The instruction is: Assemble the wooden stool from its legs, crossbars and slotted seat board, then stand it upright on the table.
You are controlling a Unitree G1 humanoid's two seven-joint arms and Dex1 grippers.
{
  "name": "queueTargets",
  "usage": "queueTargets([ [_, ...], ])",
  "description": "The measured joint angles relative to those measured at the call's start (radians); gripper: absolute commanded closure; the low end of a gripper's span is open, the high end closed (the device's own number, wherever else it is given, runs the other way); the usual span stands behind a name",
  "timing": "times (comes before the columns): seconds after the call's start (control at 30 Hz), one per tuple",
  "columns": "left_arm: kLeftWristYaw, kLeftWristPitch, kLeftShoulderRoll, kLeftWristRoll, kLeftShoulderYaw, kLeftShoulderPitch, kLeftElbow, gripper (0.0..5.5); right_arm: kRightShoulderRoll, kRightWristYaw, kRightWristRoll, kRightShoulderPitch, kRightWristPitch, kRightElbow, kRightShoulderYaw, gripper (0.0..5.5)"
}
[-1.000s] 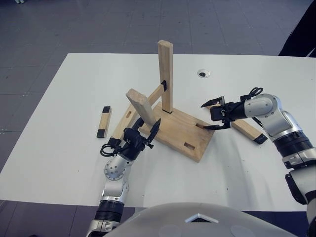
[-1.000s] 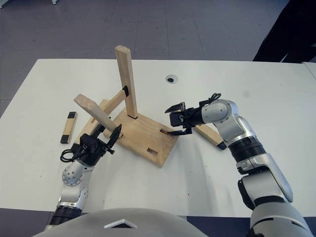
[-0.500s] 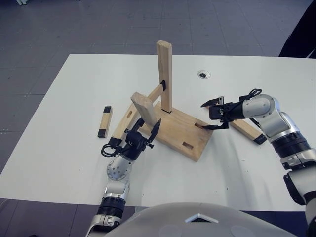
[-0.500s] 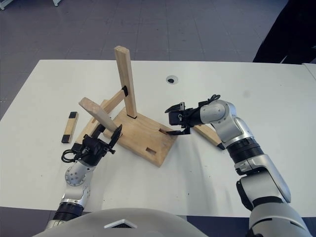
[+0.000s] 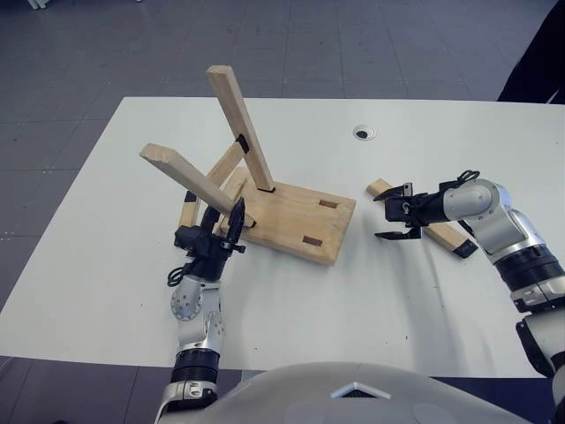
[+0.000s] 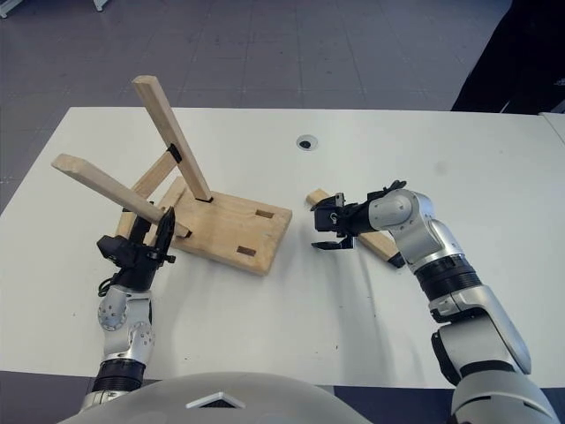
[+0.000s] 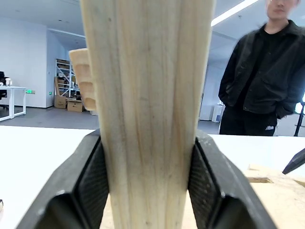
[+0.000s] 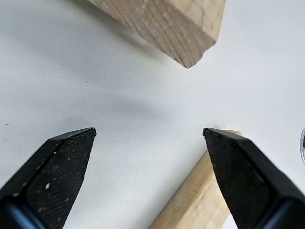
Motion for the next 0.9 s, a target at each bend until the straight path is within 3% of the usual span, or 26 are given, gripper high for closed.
queueTargets([
  [0.2,-0.008,-0.06,0.03,0.139,-0.031,-0.016,0.025,3.46,0.006,0.005,0.012,0.007,0.056,-0.015,-0.017,1.33],
  [0.4,-0.02,-0.101,0.055,0.213,-0.096,-0.053,0.049,3.46,0.051,0.035,0.22,-0.128,0.33,-0.196,-0.183,1.33],
  [0.53,-0.03,-0.103,0.057,0.215,-0.116,-0.151,0.141,3.46,0.115,0.023,0.195,-0.105,0.338,-0.21,-0.104,1.33],
  [0.63,-0.031,-0.109,0.054,0.22,-0.128,-0.195,0.178,3.46,0.211,-0.04,0.122,-0.098,0.27,-0.081,-0.017,1.33],
  [0.9,-0.029,-0.116,0.053,0.218,-0.13,-0.184,0.175,3.46,0.277,-0.148,0.027,-0.197,0.051,0.234,0.022,1.33],
])
